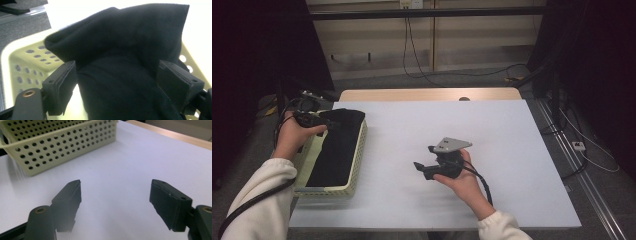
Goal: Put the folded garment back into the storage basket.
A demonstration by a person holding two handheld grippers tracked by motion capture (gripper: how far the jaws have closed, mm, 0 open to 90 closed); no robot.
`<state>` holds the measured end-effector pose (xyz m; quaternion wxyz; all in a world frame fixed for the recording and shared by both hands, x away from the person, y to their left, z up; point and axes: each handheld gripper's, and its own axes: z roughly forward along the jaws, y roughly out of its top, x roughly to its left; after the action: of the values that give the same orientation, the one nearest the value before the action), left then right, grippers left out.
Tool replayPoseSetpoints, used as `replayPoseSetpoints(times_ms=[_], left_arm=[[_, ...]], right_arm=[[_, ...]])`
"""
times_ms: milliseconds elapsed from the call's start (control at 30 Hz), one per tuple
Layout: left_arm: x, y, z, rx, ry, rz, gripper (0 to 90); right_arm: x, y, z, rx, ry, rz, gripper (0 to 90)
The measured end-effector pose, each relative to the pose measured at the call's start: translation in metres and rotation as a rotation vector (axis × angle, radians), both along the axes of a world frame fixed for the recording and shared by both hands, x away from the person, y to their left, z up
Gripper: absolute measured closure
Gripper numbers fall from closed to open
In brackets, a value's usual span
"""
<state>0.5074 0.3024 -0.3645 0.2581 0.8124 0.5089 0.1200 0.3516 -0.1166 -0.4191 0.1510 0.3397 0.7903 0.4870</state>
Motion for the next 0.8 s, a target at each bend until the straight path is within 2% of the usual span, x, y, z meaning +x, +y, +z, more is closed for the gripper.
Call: replayPoseSetpoints(times_ms=[100, 133, 167, 267, 300, 433, 567, 633, 667, 700, 733, 800], left_arm=[[-0.005, 0.0, -0.005, 0.002, 0.0, -0.022, 25.7], [-0.007, 0.0, -0.007, 0.013, 0.004, -0.041, 30.9], [-0.009, -0.001, -0.009, 0.021, 0.01, -0.051, 39.9], [-0.013, -0.002, -0.018, 0.029, 0.02, -0.053, 45.1], [-0.014, -0.002, -0.021, 0.028, 0.027, -0.04, 43.4], [-0.016, -0.001, -0.032, 0.026, 0.049, -0.038, 48.2], [-0.018, 0.0, -0.04, 0.03, 0.056, -0.043, 64.7], [-0.02, 0.0, -0.046, 0.021, 0.097, -0.031, 74.8], [-0.02, 0.0, -0.046, 0.021, 0.097, -0.031, 79.9], [-0.02, 0.0, -0.048, 0.032, 0.116, -0.028, 79.9], [-0.022, 0.0, -0.054, 0.048, 0.126, -0.019, 84.8], [-0.023, 0.0, -0.056, 0.051, 0.135, -0.015, 86.9]], right_arm=[[-0.005, -0.019, -0.006, -0.003, 0.013, -0.026, 26.1], [-0.007, -0.025, -0.009, -0.004, 0.021, -0.039, 26.0], [-0.01, -0.036, -0.012, -0.004, 0.027, -0.062, 26.1], [-0.013, -0.046, -0.014, 0.0, 0.026, -0.077, 26.1], [-0.017, -0.053, -0.014, 0.001, 0.024, -0.089, 26.1], [-0.02, -0.062, -0.015, -0.003, 0.022, -0.103, 26.1], [-0.022, -0.071, -0.017, 0.001, 0.026, -0.122, 26.1], [-0.023, -0.076, -0.018, 0.008, 0.028, -0.135, 26.1], [-0.023, -0.076, -0.018, 0.008, 0.028, -0.135, 26.1], [-0.023, -0.077, -0.018, 0.006, 0.028, -0.136, 26.1], [-0.024, -0.079, -0.017, 0.012, 0.026, -0.14, 26.1], [-0.024, -0.079, -0.017, 0.012, 0.025, -0.139, 26.1]])
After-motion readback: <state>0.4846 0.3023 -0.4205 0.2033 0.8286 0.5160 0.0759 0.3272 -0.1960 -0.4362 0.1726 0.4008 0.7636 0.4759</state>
